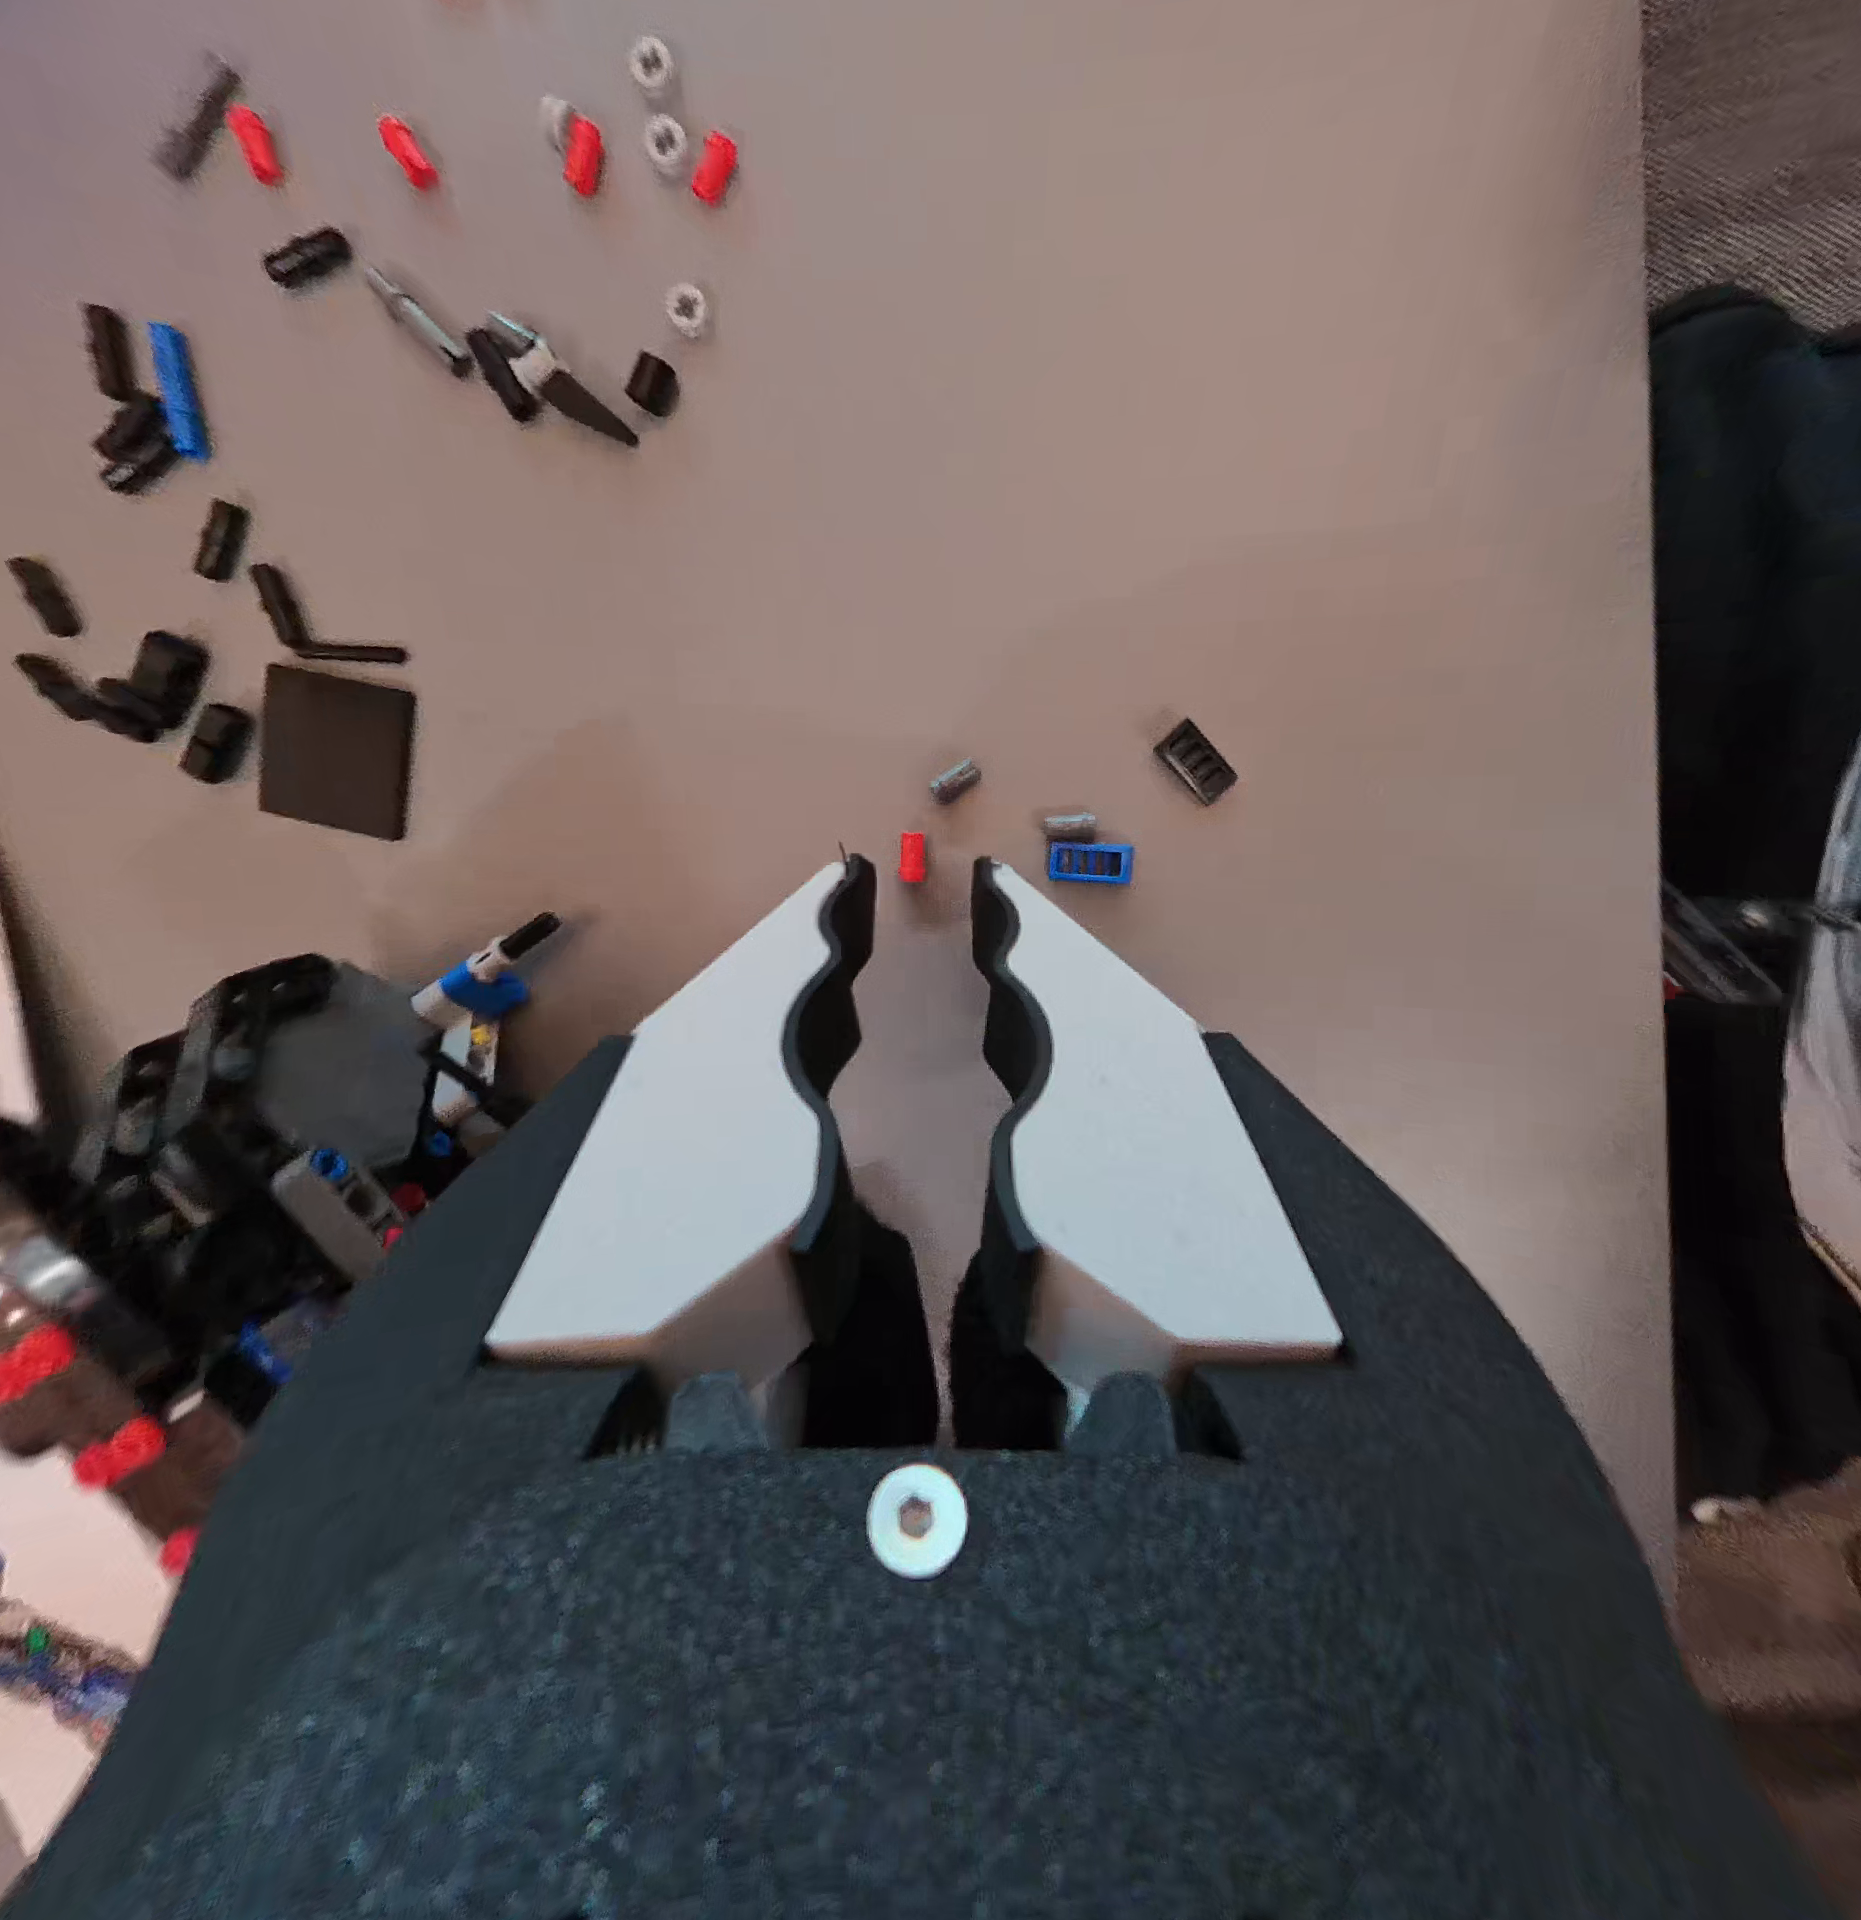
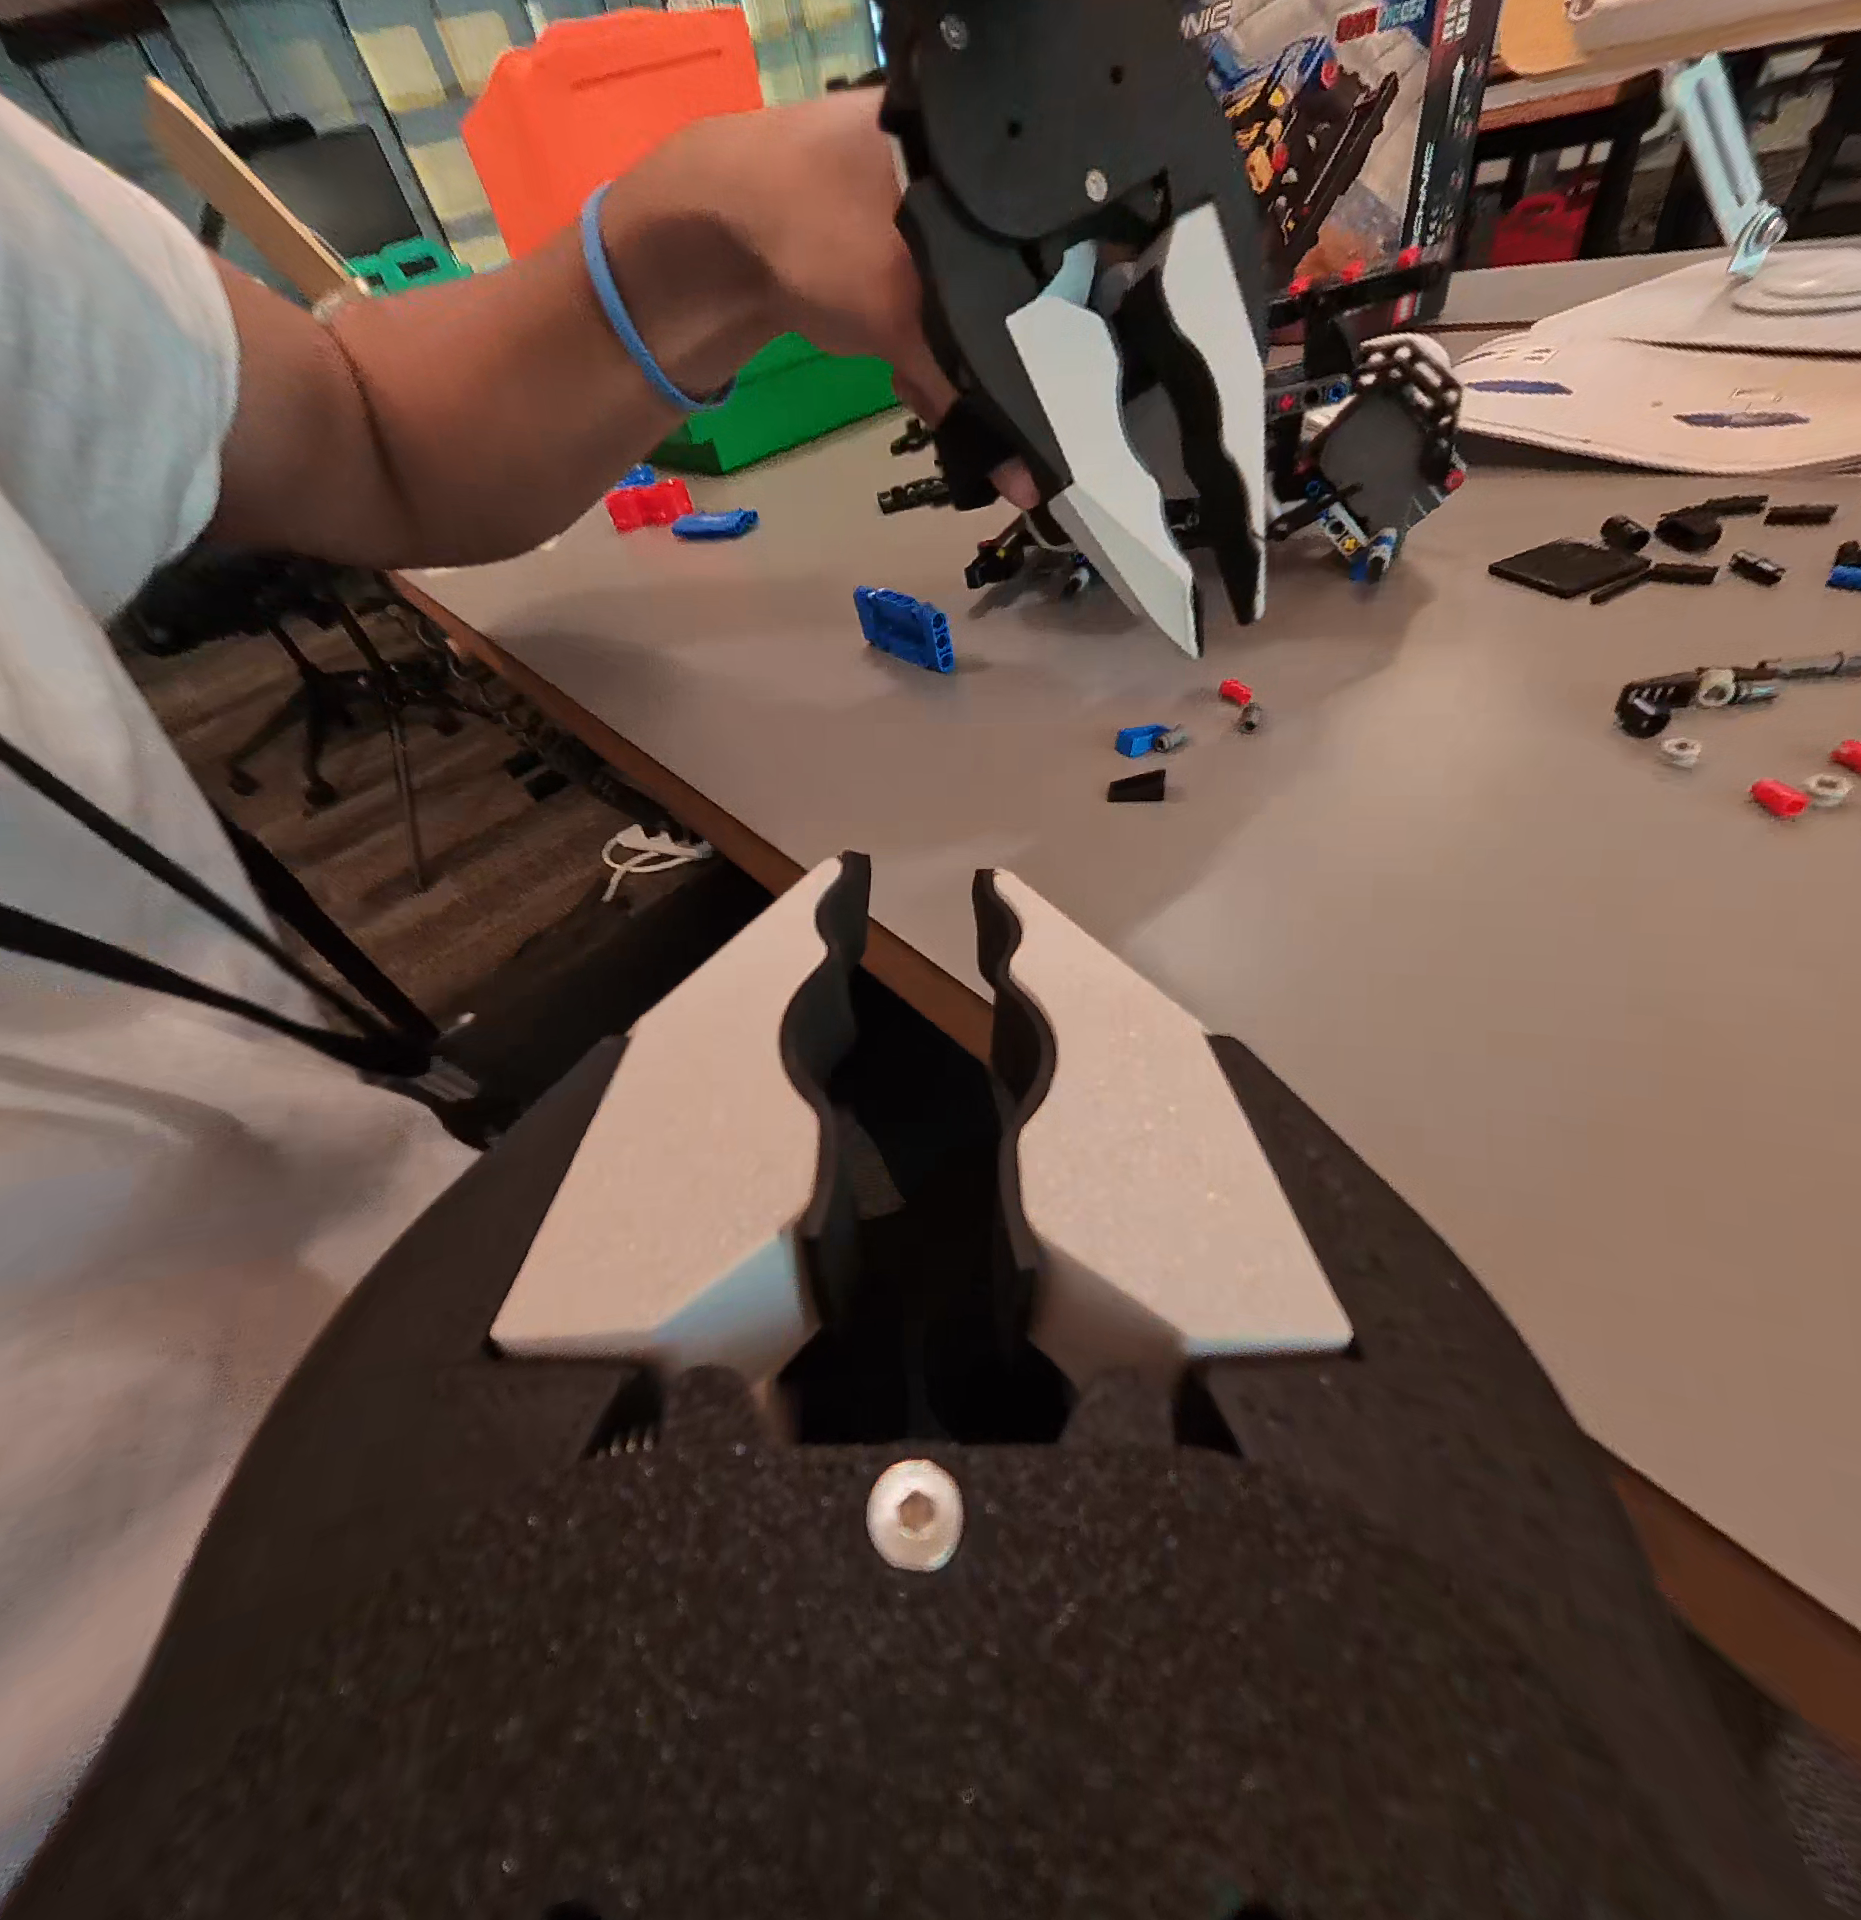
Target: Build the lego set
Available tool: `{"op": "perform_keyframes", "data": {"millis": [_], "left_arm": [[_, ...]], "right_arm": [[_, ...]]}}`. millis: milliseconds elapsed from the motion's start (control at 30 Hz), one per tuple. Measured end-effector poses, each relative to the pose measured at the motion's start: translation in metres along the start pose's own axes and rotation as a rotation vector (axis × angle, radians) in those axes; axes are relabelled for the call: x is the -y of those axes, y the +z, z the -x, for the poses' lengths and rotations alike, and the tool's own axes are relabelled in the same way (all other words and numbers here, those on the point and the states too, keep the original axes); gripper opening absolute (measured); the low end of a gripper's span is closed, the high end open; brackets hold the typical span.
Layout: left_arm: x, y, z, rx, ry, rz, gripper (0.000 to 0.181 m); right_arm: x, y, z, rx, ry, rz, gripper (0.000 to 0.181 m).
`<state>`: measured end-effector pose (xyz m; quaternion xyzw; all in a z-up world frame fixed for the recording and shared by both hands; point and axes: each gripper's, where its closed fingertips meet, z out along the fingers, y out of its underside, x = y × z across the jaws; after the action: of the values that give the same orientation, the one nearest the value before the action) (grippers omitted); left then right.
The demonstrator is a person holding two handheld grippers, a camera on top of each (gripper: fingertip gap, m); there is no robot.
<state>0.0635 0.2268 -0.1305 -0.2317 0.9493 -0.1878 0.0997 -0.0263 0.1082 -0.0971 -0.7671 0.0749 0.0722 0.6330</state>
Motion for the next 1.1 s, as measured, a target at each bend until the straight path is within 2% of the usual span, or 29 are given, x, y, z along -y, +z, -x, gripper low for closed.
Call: {"op": "perform_keyframes", "data": {"millis": [133,200,367,433,500,600,667,733,867,933,1000,1100], "left_arm": [[-0.004,0.013,0.001,-0.044,0.012,0.050,0.017],[-0.003,0.017,0.004,-0.046,-0.008,0.043,0.004],[0.000,0.016,0.009,-0.023,-0.042,-0.001,0.004],[0.018,0.003,0.014,-0.018,-0.140,-0.142,0.003],[0.052,-0.027,0.011,-0.111,-0.318,-0.419,0.003],[0.096,-0.087,-0.004,-0.389,-0.595,-0.876,0.003],[0.105,-0.113,-0.013,-0.557,-0.762,-1.070,0.002],[0.106,-0.124,-0.017,-0.660,-0.916,-1.189,0.002],[0.099,-0.130,-0.018,-0.734,-1.083,-1.330,0.003],[0.098,-0.134,-0.021,-0.774,-1.123,-1.385,0.003],[0.099,-0.139,-0.023,-0.815,-1.138,-1.436,0.003],[0.103,-0.142,-0.026,-0.868,-1.148,-1.482,0.002]], "right_arm": [[-0.007,-0.008,0.002,0.045,0.056,-0.017,0.019],[-0.012,-0.011,0.002,0.042,0.039,-0.007,0.018],[-0.016,-0.014,-0.001,0.043,0.018,0.004,0.017],[-0.009,-0.012,-0.010,0.009,-0.006,-0.004,0.016],[0.009,-0.005,-0.024,-0.062,-0.063,0.006,0.017],[0.055,0.010,-0.060,-0.282,-0.204,-0.050,0.023],[0.090,0.016,-0.076,-0.447,-0.335,-0.127,0.025],[0.119,0.025,-0.070,-0.511,-0.441,-0.212,0.025],[0.147,0.041,-0.040,-0.584,-0.660,-0.282,0.021],[0.152,0.047,-0.031,-0.609,-0.717,-0.288,0.019],[0.153,0.047,-0.034,-0.675,-0.747,-0.277,0.017],[0.151,0.049,-0.036,-0.681,-0.763,-0.270,0.015]]}}
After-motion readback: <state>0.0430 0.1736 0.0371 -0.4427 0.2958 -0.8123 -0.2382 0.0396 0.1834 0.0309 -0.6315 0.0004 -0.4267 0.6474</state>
